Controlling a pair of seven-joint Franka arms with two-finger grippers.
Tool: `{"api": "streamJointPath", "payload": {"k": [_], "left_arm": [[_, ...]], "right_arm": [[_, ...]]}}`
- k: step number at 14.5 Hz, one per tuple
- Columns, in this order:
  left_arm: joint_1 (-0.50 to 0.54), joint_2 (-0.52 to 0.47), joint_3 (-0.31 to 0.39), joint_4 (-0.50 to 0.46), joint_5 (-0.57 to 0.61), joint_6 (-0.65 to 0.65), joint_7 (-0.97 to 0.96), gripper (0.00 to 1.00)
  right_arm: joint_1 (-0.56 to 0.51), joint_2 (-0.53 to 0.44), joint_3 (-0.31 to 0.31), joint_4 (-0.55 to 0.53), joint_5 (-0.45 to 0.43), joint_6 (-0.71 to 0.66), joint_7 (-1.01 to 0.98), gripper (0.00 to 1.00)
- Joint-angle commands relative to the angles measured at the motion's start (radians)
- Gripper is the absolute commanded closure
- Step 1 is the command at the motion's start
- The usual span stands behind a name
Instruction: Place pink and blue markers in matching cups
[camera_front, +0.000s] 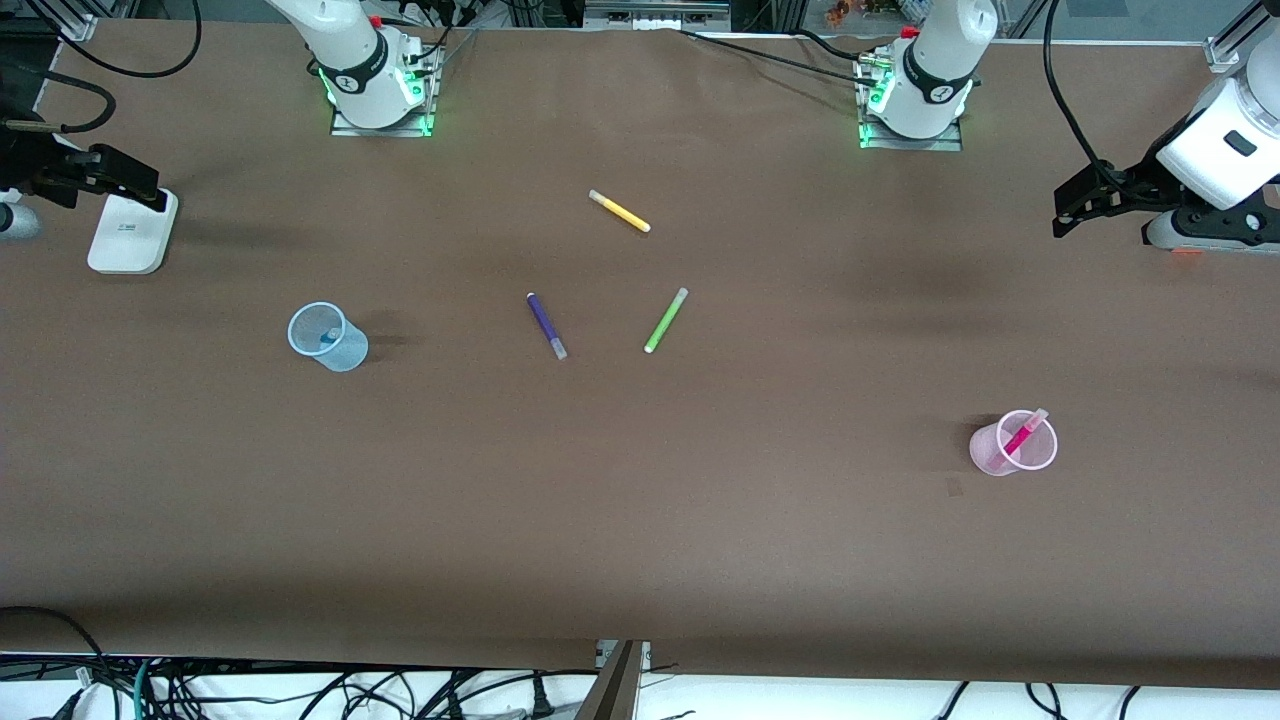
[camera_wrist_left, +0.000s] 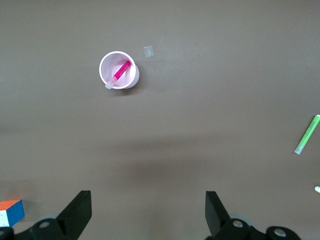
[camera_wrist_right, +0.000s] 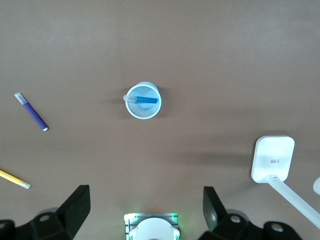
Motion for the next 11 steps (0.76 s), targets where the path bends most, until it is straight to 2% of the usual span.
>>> {"api": "streamJointPath", "payload": {"k": [1,7,11], "left_arm": [[-0.004,-0.012,0.011,-0.015,-0.023,0.009,0.002,0.0],[-0.001,-0.01,0.009,-0.013,-0.023,0.007,0.004,0.0],[0.029,-0.01,-0.018,-0.013,-0.023,0.007,0.002,0.0]], "right_arm": [[-0.018,0.027,0.014,0.049,-0.017,-0.034,0.013,0.0],[-0.018,0.03,0.014,0.051,-0.017,-0.033,0.015,0.0],[-0.021,0.03,0.011,0.051,-0.015,-0.029,0.015,0.0]]}}
